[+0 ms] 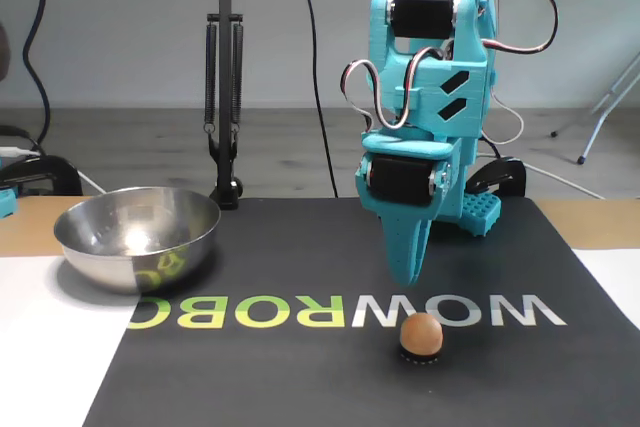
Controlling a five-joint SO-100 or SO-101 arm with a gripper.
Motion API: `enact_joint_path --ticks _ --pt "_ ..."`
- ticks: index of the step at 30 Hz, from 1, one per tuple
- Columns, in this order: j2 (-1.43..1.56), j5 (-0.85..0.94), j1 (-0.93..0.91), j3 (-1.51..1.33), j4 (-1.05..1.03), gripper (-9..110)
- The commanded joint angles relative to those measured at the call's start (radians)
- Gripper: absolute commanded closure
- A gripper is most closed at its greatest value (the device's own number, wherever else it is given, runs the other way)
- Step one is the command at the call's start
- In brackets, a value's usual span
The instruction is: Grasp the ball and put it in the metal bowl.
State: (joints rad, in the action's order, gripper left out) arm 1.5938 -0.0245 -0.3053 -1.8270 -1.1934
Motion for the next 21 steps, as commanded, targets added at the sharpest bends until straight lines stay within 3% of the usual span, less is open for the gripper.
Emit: enact_joint_path --ticks 1,21 --pt "0.011 0.002 0.005 0.0 0.0 87" --pt "0.005 0.0 0.005 0.0 0.005 85"
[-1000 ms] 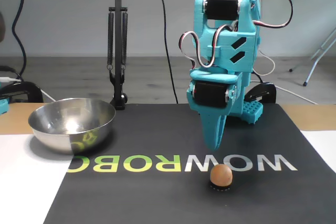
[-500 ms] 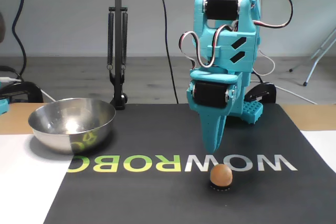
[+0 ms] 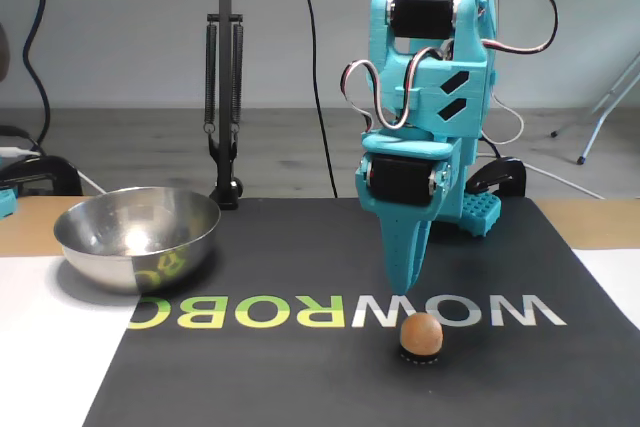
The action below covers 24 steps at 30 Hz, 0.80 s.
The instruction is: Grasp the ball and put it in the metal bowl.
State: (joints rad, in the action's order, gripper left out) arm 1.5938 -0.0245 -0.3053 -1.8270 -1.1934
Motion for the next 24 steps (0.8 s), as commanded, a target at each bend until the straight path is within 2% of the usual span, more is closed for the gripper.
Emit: enact_joint_path --ticks 1,24 --pt "0.005 0.0 0.005 0.0 0.005 85" --pt "0.011 0.0 0.005 -0.017 0.005 84"
